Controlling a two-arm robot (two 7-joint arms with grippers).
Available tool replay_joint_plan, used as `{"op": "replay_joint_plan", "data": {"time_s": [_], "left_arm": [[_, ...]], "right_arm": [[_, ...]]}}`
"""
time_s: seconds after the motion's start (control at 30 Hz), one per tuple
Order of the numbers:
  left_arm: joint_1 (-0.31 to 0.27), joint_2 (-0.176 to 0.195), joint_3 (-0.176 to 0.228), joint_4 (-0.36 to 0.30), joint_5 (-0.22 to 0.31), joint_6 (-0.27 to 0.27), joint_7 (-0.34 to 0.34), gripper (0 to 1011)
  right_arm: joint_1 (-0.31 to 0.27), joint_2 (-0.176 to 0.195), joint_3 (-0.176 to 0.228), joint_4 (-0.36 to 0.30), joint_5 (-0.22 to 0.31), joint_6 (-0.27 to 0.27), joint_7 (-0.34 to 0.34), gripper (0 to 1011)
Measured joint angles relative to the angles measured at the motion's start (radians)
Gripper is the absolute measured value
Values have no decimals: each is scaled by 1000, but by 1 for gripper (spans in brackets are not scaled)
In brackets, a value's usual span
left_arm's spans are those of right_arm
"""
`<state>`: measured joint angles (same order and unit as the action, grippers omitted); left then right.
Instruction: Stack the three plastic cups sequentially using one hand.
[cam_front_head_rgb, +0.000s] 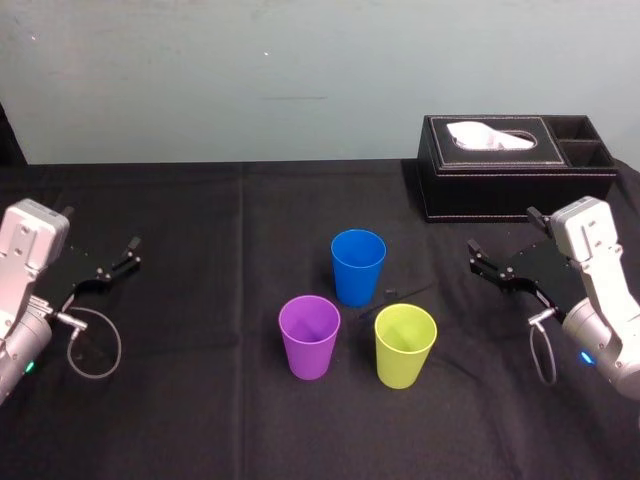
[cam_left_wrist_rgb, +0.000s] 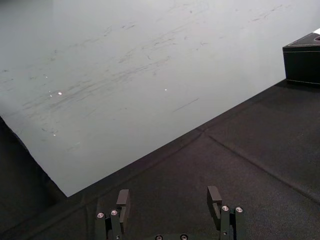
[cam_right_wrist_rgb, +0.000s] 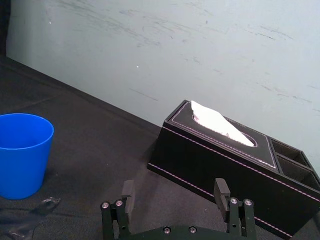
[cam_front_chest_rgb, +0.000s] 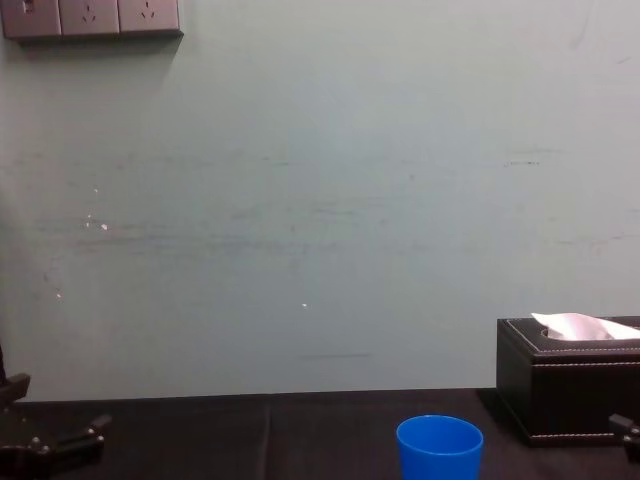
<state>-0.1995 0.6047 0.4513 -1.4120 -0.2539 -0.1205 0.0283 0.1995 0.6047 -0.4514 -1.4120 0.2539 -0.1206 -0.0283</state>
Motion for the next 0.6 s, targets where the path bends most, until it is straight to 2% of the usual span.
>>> {"op": "replay_joint_plan", "data": {"time_s": [0.6], "left_arm": [[0, 0, 0, 0, 0, 0, 0, 1010]], "right_arm": [[0, 0, 0, 0, 0, 0, 0, 1004]]}}
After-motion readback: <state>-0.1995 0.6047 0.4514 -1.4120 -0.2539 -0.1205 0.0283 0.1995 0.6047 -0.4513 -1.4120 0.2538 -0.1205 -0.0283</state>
